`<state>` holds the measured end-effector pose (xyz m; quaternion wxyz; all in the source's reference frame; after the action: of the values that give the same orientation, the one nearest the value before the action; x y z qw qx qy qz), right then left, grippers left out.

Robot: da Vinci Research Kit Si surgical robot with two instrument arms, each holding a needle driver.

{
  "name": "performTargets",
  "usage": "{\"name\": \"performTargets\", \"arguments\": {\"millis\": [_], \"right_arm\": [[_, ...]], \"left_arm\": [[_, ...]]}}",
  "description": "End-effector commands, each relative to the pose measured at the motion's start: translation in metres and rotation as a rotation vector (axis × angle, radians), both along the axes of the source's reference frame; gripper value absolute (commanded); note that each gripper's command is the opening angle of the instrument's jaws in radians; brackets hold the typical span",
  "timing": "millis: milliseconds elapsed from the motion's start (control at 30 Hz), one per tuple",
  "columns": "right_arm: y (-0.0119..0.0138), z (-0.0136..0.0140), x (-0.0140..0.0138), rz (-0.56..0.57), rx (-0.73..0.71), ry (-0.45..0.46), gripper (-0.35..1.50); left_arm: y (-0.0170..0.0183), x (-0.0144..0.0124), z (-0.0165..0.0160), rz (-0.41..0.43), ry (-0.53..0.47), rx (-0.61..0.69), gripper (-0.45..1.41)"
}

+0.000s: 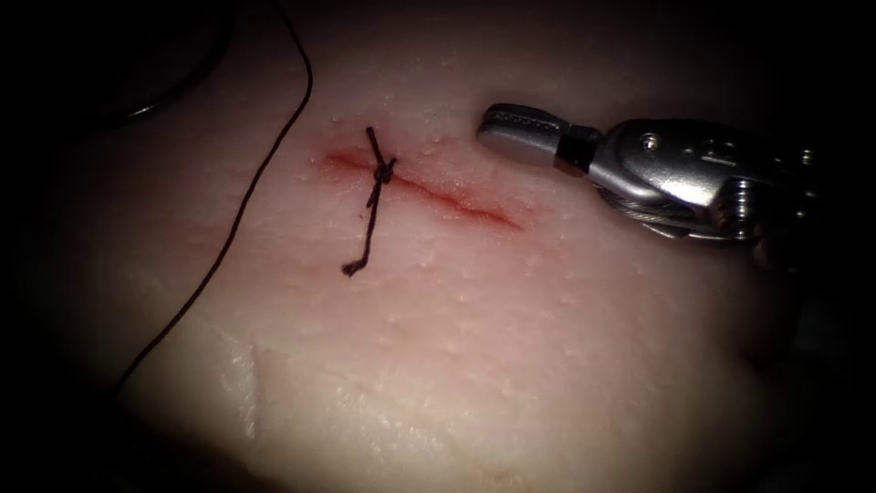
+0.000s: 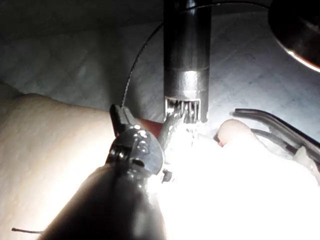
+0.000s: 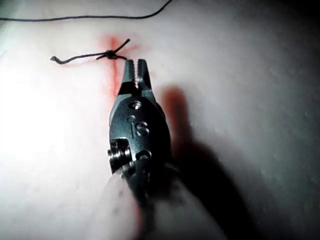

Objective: Wound Closure
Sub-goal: Left grasper pulls tail taut and right hand snips excess suture length

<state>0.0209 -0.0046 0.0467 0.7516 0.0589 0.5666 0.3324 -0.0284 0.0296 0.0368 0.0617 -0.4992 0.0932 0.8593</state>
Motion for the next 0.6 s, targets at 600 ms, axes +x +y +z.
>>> {"name": "performTargets", "arguments": {"millis": [600], "right_arm": [[-0.0006,0.0008,-0.0146,0.040,-0.017,-0.076,-0.30]], "left_arm": [[-0.0046,-0.0045,0.0153,0.106,0.066,-0.016,-0.45]]}}
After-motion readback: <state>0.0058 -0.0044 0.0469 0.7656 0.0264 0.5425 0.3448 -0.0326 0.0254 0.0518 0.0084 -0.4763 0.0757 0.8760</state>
